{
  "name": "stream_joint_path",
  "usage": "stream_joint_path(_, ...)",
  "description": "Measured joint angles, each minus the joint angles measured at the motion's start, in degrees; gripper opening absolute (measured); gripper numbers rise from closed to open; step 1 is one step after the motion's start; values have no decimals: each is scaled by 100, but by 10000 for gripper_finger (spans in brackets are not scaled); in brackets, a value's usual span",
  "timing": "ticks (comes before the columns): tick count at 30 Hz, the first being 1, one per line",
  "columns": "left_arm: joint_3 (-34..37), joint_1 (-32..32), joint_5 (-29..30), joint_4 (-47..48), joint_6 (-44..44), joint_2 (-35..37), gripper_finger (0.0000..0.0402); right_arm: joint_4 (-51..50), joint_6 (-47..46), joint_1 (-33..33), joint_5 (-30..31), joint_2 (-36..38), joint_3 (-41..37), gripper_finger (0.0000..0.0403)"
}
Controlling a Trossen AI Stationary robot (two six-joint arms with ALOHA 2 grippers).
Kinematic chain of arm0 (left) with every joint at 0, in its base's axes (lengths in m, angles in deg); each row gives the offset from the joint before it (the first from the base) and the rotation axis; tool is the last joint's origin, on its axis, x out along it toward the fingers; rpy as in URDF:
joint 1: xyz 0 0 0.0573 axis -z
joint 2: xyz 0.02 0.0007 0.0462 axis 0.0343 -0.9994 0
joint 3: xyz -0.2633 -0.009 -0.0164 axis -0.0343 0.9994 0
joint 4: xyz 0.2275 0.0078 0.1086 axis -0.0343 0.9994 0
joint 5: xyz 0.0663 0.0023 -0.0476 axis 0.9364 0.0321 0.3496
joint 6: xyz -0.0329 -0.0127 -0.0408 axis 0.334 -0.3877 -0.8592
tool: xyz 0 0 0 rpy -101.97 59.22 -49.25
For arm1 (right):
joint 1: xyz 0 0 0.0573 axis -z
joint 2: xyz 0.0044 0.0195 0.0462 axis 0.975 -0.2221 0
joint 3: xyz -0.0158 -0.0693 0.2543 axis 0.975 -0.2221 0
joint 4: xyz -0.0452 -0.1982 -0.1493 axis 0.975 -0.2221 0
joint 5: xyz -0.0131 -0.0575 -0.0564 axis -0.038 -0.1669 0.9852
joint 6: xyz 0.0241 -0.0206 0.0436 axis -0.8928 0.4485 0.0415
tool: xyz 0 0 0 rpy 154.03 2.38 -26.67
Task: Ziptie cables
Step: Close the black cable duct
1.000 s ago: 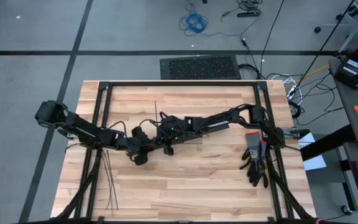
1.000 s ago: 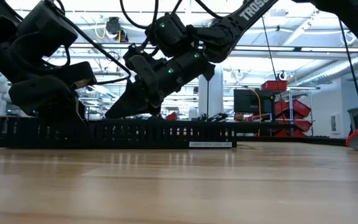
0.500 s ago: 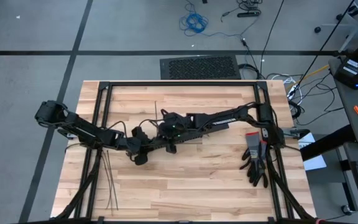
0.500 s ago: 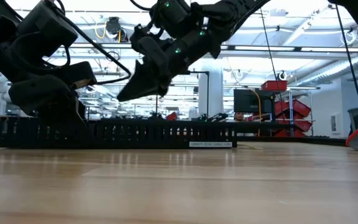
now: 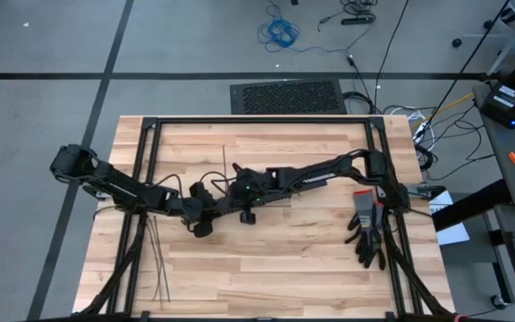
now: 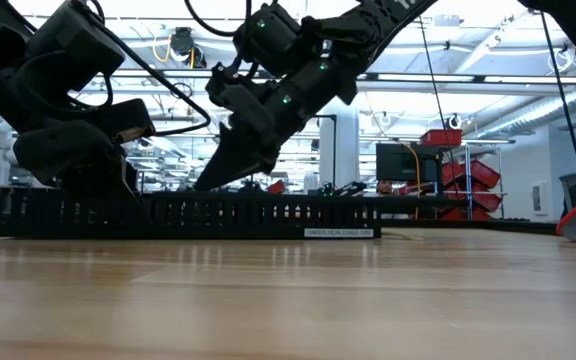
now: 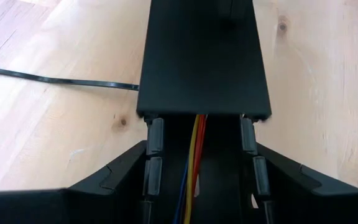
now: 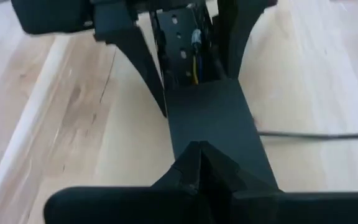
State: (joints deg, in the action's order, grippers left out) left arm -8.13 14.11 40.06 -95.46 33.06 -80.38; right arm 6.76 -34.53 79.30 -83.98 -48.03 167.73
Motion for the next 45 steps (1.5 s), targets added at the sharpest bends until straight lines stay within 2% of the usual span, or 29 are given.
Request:
stream_joint_path(6,0,0,2,-4,2,0,238,548,-66,4,-257,-199,14,0)
stream_joint_path(13,0,2,2,-11,41,0,238,649,-78,4,-283,-222,3,0)
stream_joint_path(19,-206,-2,-159,209,593,7,238,647,-74,-2,-314,-225,-5,0)
stream_joint_path(24,-581,-12,-97,1059,1351,139,238,685,-47,-10,-349,-226,-3,0)
stream_joint_path(28,-830,-11,-40,1573,1338,212,238,697,-36,-5,-333,-220,3,0)
stream_joint_path(45,-874,-22,-239,1495,730,190,238,662,-19,9,-285,-220,3,0)
